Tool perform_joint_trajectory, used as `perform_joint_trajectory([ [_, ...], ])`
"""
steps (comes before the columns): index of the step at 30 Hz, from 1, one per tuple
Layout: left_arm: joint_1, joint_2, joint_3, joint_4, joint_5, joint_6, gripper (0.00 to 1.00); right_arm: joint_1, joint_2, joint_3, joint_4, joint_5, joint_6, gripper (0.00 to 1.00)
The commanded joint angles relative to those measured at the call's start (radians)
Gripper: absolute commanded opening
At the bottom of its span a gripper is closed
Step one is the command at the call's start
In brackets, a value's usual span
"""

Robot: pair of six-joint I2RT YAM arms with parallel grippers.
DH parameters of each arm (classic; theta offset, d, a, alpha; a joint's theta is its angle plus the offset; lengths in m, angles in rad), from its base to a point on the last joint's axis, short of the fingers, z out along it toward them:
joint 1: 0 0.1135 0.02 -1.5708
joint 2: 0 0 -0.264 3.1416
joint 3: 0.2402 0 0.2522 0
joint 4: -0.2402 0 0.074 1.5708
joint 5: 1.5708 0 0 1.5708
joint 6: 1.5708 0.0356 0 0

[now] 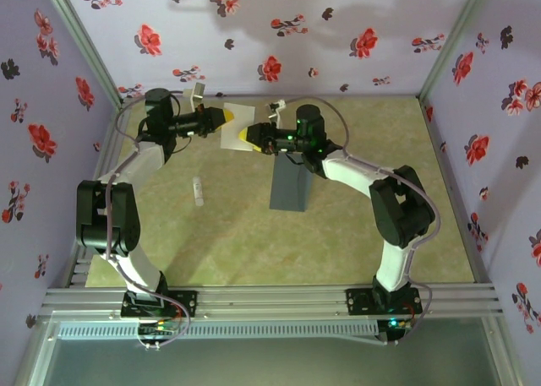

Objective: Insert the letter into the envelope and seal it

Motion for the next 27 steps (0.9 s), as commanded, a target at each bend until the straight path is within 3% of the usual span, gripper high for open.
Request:
perform_joint_trajectory([
  [1, -0.010, -0.009, -0.010, 0.028, 0.029, -0.011, 0.00, -0.013, 0.005, -0.014, 0.070, 0.010, 0.026, 0.34],
  [16, -0.016, -0.008, -0.006, 0.016, 0.031, -0.003, 0.03, -0.012, 0.026, -0.009, 0.098, 0.007, 0.070, 0.00],
  [22, -0.015, -0.007, -0.006, 0.016, 0.031, -0.003, 0.09, -0.012, 0.010, -0.009, 0.057, 0.022, 0.049, 0.00],
  [27, -0.015, -0.005, -0.004, 0.015, 0.028, 0.001, 0.20, -0.012, -0.021, -0.006, -0.030, 0.047, -0.006, 0.00],
])
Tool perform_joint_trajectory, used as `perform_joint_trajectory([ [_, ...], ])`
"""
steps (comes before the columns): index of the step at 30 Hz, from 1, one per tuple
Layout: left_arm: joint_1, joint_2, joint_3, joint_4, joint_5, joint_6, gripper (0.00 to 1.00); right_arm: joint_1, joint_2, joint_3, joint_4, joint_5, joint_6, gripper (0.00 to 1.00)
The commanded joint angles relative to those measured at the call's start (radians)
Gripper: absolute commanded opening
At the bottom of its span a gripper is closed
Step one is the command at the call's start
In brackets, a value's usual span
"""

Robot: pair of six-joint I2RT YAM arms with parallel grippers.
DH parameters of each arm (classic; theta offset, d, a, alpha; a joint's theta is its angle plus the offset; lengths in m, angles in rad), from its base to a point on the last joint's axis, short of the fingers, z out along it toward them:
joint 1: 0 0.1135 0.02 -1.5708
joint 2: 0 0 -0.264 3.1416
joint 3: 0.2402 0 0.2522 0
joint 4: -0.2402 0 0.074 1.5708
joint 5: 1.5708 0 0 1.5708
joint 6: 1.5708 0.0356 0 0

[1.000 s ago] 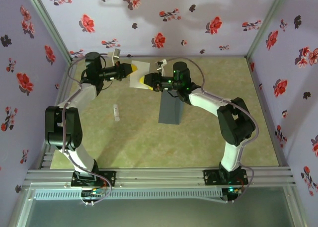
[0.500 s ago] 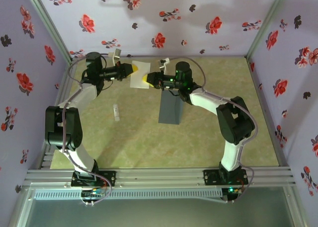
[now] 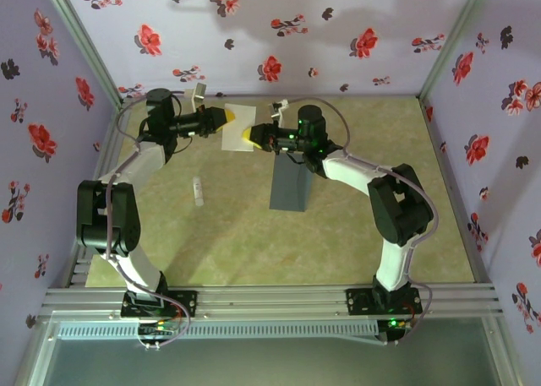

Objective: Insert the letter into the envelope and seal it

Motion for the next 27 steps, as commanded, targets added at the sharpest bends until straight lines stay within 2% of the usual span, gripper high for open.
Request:
perform_joint_trajectory([
  [1, -0.009, -0.005, -0.004, 0.015, 0.026, -0.001, 0.26, -0.004, -0.045, -0.002, -0.071, 0.030, -0.058, 0.00],
  [4, -0.009, -0.010, -0.006, 0.014, 0.026, 0.003, 0.36, -0.006, -0.064, -0.002, -0.131, 0.054, -0.092, 0.00],
  [7, -0.009, -0.017, 0.000, -0.028, 0.011, 0.034, 0.50, -0.008, -0.075, -0.002, -0.167, 0.074, -0.107, 0.00],
  [13, -0.009, -0.050, 0.041, -0.276, -0.088, 0.216, 0.77, -0.029, -0.109, -0.015, -0.248, 0.124, -0.117, 0.00],
  [17, -0.010, -0.073, 0.063, -0.411, -0.192, 0.320, 0.94, -0.057, -0.154, -0.024, -0.408, 0.175, -0.167, 0.00],
  [21, -0.039, -0.077, 0.109, -0.614, -0.391, 0.453, 0.93, -0.089, -0.201, -0.024, -0.651, 0.257, -0.277, 0.00],
  [24, -0.110, -0.056, 0.160, -0.774, -0.613, 0.544, 0.91, -0.117, -0.228, -0.033, -0.807, 0.335, -0.361, 0.00],
  [27, -0.180, -0.014, 0.195, -0.830, -0.687, 0.562, 0.89, -0.141, -0.232, -0.038, -0.918, 0.398, -0.420, 0.00],
])
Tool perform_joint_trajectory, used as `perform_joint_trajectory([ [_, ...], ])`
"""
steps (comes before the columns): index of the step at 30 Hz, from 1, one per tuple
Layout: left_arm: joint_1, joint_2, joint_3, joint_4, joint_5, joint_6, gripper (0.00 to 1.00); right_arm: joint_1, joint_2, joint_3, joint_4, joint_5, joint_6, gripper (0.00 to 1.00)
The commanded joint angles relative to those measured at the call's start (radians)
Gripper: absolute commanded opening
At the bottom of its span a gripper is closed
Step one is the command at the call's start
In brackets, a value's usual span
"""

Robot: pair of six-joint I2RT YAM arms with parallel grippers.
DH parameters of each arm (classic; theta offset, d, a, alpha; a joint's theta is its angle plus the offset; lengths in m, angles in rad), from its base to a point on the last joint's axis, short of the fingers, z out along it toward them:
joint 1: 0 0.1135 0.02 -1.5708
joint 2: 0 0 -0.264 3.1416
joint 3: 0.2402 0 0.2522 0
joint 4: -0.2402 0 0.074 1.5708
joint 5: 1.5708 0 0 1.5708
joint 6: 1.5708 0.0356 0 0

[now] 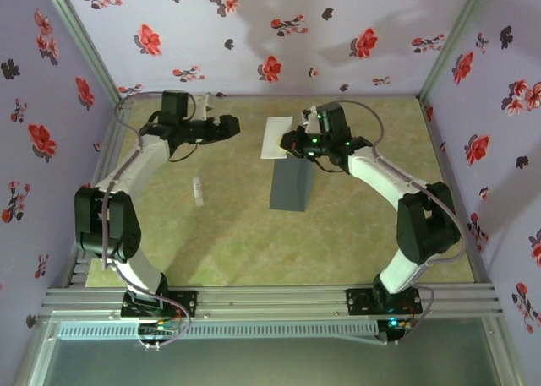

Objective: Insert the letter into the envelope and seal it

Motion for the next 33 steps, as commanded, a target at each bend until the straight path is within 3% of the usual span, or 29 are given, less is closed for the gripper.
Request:
perform_joint_trajectory([
  [1, -0.084, 0.040, 0.048, -0.156, -0.174, 0.091, 0.86, -0.022, -0.021, -0.019, -0.220, 0.123, -0.126, 0.00],
  [4, -0.131, 0.073, 0.001, -0.066, -0.190, 0.015, 0.75, -0.027, -0.011, -0.017, -0.283, 0.177, -0.162, 0.00],
  [7, -0.167, 0.107, -0.081, 0.073, -0.191, -0.102, 0.57, -0.028, 0.004, -0.012, -0.324, 0.215, -0.182, 0.00],
  [14, -0.294, 0.220, -0.072, 0.137, -0.265, -0.166, 0.02, -0.028, 0.034, -0.020, -0.351, 0.261, -0.211, 0.00],
  [20, -0.340, 0.289, -0.038, 0.148, -0.280, -0.179, 0.00, -0.028, 0.062, -0.030, -0.353, 0.286, -0.220, 0.00],
  [33, -0.356, 0.365, -0.025, 0.179, -0.266, -0.200, 0.00, -0.027, 0.116, -0.025, -0.378, 0.339, -0.230, 0.00],
])
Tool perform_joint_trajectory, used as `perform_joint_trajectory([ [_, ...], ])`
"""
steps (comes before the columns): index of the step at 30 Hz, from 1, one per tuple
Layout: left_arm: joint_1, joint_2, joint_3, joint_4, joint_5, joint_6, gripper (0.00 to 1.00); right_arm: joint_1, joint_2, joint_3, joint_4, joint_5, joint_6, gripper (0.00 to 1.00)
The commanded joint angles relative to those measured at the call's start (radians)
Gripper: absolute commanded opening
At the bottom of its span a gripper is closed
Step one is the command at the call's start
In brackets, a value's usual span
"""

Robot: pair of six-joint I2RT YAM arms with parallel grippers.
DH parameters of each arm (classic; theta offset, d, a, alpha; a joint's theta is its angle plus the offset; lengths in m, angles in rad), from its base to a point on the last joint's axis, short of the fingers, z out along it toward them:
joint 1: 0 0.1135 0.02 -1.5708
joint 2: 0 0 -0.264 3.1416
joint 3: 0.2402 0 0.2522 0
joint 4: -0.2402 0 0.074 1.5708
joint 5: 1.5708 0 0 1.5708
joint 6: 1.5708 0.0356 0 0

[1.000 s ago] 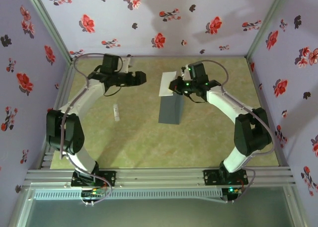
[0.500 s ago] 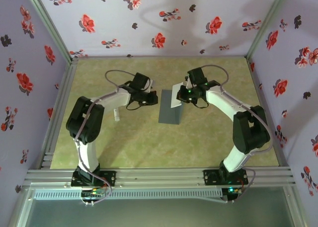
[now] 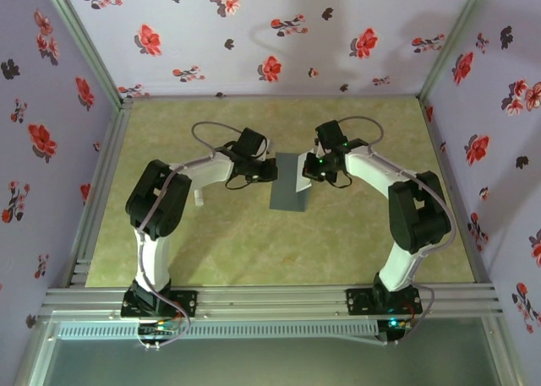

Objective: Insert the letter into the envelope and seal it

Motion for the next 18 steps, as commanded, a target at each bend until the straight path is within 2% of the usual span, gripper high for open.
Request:
perform_joint_trajectory([
  [1, -0.008, 0.034, 0.024, 0.023, -0.004, -0.024, 0.00, -0.002, 0.011, -0.004, -0.028, 0.046, -0.026, 0.00],
  [18, -0.020, 0.088, -0.041, 0.100, 0.006, -0.090, 0.00, -0.004, 0.027, -0.026, -0.050, 0.110, -0.026, 0.00],
])
